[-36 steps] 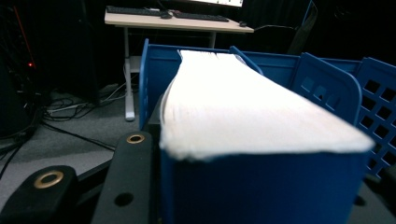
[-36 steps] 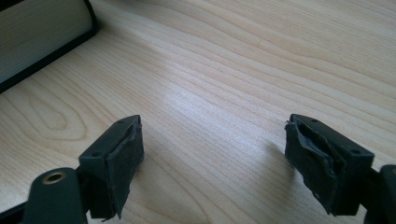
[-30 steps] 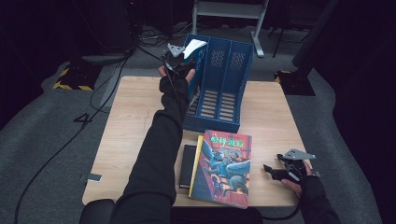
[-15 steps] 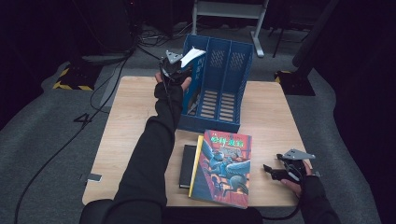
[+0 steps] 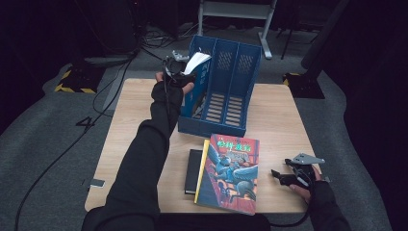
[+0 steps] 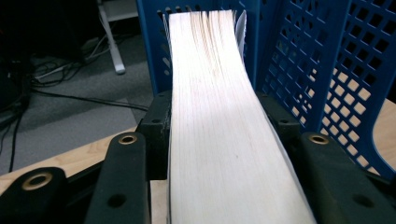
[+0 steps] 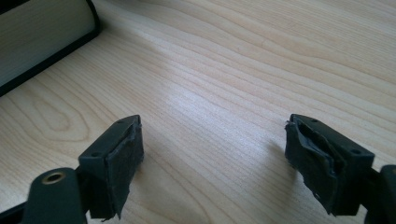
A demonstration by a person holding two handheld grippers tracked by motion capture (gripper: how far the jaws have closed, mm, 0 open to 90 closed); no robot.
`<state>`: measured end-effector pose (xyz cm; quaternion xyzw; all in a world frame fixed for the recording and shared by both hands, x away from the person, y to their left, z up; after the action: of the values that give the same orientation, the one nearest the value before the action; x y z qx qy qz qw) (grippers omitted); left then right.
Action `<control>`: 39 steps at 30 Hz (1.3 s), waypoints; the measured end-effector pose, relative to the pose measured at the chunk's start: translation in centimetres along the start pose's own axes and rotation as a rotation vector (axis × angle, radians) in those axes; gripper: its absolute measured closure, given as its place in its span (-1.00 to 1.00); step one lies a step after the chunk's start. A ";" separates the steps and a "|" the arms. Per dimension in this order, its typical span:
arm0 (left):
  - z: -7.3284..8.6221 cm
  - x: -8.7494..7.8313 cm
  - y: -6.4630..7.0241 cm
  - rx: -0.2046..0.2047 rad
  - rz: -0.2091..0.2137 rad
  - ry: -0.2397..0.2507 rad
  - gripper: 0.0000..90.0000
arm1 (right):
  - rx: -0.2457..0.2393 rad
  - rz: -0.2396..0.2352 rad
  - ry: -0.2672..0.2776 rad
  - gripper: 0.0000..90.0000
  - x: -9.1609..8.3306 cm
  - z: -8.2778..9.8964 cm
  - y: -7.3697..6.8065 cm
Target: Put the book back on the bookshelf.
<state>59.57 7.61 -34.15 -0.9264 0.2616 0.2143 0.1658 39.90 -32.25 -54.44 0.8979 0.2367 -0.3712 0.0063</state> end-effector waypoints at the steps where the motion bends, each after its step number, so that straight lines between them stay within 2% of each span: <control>1: 0.0 -0.1 0.1 0.002 0.004 -0.007 0.17 | 0.000 -0.001 -0.001 -0.56 0.0 0.0 0.0; 3: 0.0 -0.3 0.2 0.019 -0.001 -0.033 0.12 | 0.000 -0.004 -0.003 -0.56 0.0 0.0 0.0; 8: 0.1 -0.1 0.1 0.005 0.012 -0.086 0.05 | -0.004 -0.007 -0.003 -0.57 0.1 0.0 0.0; 11: 0.0 0.1 0.0 0.009 0.018 -0.122 0.02 | -0.004 -0.007 -0.003 -0.57 0.1 0.0 0.0; 15: -0.2 0.1 0.1 0.047 -0.014 -0.179 0.26 | -0.003 -0.008 -0.004 -0.57 0.1 -0.1 0.0; 17: -0.2 0.1 0.2 0.039 -0.005 -0.170 0.32 | -0.003 -0.008 -0.004 -0.57 0.1 -0.1 0.0; 20: -0.4 0.2 0.5 0.053 -0.016 -0.157 0.34 | -0.002 -0.008 -0.004 -0.57 0.1 -0.1 0.0; 23: -0.7 0.4 0.5 0.039 -0.020 -0.153 0.35 | -0.002 -0.007 -0.003 -0.57 0.1 -0.1 0.0; 28: -1.4 0.7 -0.1 0.018 -0.020 -0.137 0.35 | -0.001 -0.007 -0.003 -0.57 0.1 -0.1 0.0; 34: -2.9 1.3 -1.1 0.010 -0.047 -0.114 0.34 | 0.001 -0.007 -0.004 -0.57 0.1 0.0 -0.1; 39: -3.8 2.4 -1.4 -0.014 -0.068 -0.098 0.34 | 0.000 -0.006 -0.003 -0.57 0.1 0.0 0.0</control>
<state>63.36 6.22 -31.80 -0.9242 0.2203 0.2554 0.1792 39.94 -32.18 -54.43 0.8966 0.2395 -0.3725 0.0055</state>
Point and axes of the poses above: each handheld gripper's, and its own axes: x roughly forward along the jaws, z roughly out of its underside, y roughly to its right, the point moved 6 cm from there along x, roughly forward along the jaws, and after that the axes turned 14 degrees about x, right-handed, at the moved point
